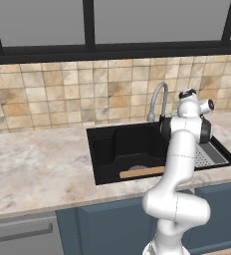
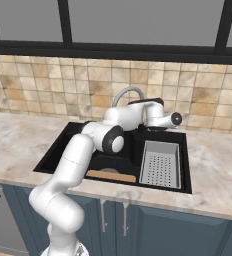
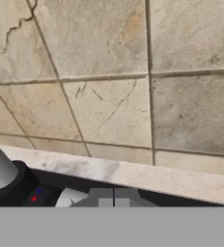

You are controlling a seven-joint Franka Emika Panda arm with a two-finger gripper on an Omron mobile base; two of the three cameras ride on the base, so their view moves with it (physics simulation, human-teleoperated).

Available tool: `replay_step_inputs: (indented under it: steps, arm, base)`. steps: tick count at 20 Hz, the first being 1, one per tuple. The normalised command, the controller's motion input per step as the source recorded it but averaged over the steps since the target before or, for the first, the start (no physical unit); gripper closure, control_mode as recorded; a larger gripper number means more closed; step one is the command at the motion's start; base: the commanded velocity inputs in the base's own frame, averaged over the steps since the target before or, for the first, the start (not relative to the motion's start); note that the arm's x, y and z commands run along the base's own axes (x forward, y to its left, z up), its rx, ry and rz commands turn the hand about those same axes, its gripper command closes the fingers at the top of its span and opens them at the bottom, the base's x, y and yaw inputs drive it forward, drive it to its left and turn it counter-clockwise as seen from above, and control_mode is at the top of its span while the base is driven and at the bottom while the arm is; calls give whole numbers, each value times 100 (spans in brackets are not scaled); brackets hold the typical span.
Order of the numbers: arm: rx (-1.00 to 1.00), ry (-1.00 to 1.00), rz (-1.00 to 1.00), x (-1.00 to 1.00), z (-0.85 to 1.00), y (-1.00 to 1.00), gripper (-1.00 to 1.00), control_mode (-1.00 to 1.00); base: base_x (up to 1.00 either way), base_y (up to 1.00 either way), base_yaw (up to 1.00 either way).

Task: Turn on the sink faucet with hot water and rinse the cutting board for ten seconds, then turn off the faucet. Push the cutting board to reach the water if necessary.

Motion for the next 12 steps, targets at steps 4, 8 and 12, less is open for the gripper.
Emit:
replay_step_inputs:
  steps: [4, 8, 12]
  arm:
    - [0, 0, 5, 0, 0, 30, 100, -100]
    - [0, 0, 5, 0, 0, 25, 100, -100]
    - [0, 0, 4, 4, 0, 21, 100, -100]
  base:
    - [0, 0, 0]
    - [0, 0, 0]
    - [0, 0, 0]
